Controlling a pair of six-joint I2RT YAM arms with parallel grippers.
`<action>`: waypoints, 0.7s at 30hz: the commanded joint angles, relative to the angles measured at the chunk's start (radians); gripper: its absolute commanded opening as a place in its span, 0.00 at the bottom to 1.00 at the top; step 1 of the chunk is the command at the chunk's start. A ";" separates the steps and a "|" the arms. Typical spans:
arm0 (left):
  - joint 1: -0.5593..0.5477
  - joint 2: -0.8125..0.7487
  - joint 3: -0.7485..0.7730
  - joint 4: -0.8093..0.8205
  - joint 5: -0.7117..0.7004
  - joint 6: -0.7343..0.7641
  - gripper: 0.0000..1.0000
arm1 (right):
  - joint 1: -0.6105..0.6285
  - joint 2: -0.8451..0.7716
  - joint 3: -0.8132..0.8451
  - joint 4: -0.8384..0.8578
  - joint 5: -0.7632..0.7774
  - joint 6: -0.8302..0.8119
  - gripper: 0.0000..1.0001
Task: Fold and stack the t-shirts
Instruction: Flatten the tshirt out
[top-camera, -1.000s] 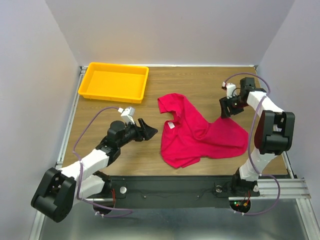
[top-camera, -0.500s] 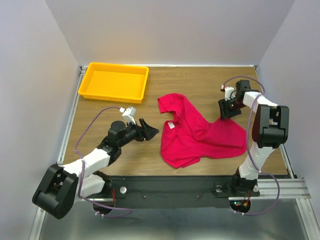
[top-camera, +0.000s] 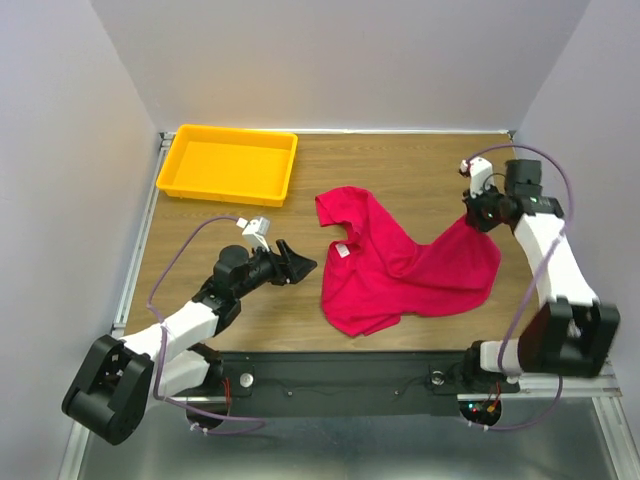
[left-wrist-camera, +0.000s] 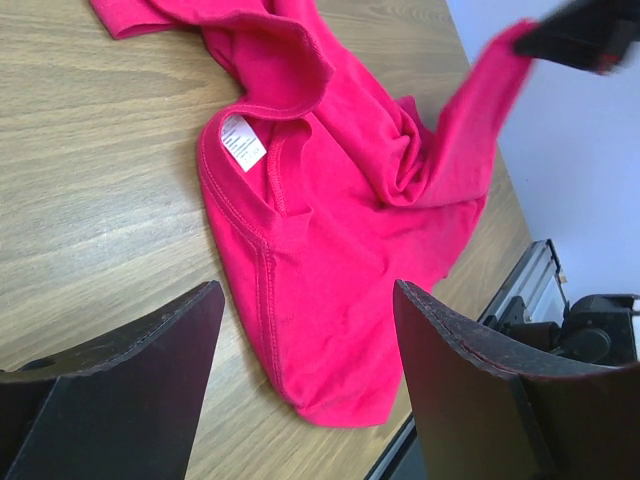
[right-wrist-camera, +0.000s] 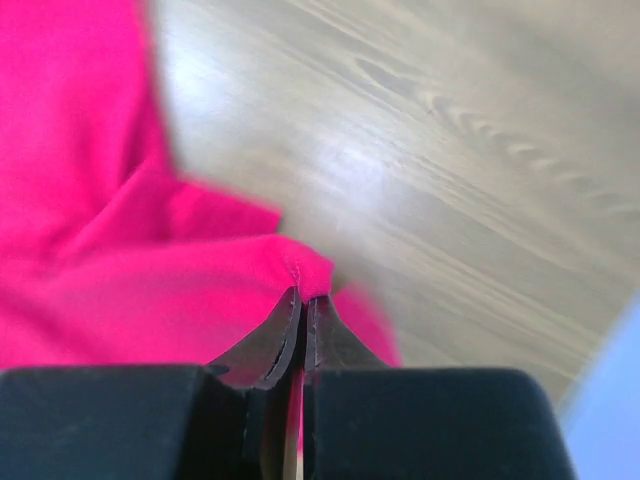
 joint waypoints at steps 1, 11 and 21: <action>-0.004 -0.020 -0.009 0.052 0.010 0.014 0.79 | -0.004 -0.261 -0.080 -0.243 -0.140 -0.375 0.01; -0.004 0.016 0.011 0.055 0.019 0.031 0.79 | -0.002 -0.479 -0.269 -0.719 -0.061 -0.935 0.67; -0.004 0.012 0.022 0.057 0.007 0.033 0.79 | -0.002 -0.334 -0.136 -0.335 -0.354 -0.322 0.70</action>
